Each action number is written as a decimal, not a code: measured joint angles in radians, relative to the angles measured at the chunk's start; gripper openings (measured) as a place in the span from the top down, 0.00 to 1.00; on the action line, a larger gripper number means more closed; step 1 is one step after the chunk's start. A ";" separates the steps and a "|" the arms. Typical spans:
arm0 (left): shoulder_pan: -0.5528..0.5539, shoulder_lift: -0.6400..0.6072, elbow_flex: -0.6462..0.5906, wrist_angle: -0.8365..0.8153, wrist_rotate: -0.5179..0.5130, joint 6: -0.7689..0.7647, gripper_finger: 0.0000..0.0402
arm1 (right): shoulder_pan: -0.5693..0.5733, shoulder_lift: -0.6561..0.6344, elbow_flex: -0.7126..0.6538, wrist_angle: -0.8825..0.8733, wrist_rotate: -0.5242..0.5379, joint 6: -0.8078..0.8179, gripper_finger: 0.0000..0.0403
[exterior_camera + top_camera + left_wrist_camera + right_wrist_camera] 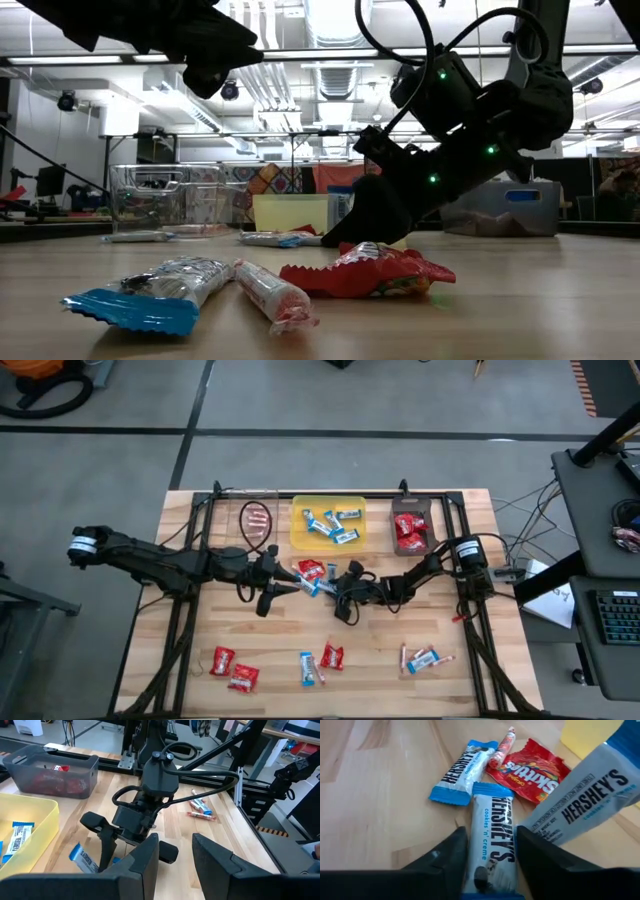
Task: Sort candy
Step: Put the white chocolate into the yellow bin
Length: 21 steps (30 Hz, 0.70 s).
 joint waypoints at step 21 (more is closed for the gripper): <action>0.000 0.000 -0.001 0.000 0.001 -0.007 0.74 | 0.046 -0.183 -0.006 -0.063 -0.066 0.025 0.76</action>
